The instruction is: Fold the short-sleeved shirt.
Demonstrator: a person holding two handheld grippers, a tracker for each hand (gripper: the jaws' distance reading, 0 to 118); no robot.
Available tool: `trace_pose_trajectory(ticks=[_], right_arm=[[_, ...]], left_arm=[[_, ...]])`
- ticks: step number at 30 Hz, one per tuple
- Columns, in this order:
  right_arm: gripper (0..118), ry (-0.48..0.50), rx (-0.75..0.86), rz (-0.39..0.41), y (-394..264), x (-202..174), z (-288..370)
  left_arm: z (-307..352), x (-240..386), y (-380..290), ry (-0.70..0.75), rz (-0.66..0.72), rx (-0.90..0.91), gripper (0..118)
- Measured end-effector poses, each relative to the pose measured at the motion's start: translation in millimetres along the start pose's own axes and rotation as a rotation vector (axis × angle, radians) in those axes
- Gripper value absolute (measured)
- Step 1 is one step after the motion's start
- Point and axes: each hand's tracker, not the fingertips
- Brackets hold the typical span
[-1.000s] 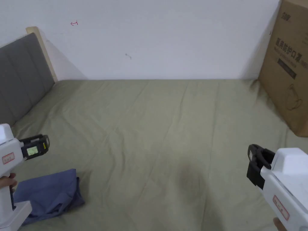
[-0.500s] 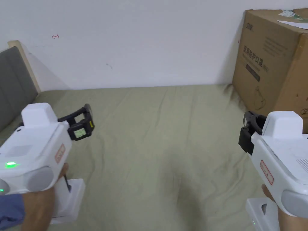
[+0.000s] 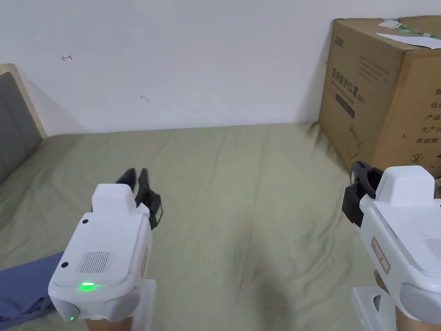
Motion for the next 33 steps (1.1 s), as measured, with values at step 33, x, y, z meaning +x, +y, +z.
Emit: trace_pose_trajectory(ticks=[33], right_arm=[[0, 0.018, 0.007, 0.016, -9, -12, 0]], left_arm=[[6, -9, -2, -0.016, -0.003, -0.024, 0]])
